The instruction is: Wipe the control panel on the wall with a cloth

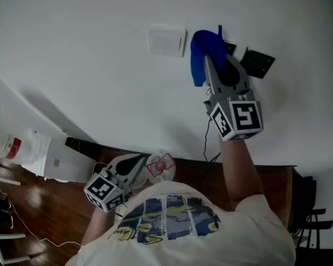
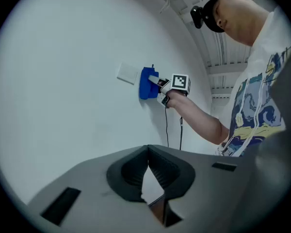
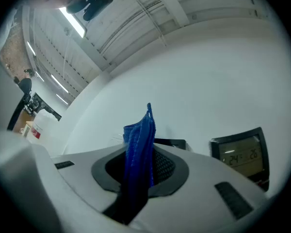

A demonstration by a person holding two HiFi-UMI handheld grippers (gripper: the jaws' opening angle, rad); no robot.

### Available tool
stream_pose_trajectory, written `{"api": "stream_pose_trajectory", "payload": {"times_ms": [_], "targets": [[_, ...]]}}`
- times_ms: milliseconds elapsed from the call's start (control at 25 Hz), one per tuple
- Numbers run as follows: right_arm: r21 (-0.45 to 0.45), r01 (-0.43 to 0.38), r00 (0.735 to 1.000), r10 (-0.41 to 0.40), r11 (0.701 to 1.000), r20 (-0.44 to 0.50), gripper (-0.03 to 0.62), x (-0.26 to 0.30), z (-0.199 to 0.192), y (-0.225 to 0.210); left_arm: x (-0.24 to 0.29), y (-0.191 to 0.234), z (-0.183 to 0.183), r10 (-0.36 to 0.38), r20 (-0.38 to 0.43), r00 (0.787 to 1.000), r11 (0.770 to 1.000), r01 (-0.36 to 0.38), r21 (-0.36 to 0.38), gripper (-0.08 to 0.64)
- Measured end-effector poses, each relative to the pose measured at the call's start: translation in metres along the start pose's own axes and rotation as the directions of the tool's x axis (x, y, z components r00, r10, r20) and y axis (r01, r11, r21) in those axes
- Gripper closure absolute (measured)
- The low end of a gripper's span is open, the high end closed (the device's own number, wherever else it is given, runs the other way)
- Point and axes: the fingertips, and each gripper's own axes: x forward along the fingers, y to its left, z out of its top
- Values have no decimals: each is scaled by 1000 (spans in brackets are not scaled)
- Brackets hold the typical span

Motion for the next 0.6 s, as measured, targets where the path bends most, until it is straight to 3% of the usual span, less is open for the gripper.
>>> {"api": "stream_pose_trajectory", "payload": {"times_ms": [600], "targets": [[-20,100,995,-100,995,-4,495,-34,-1,-52,20,-12,0,-37,-14,999,999,37,10,559]]}}
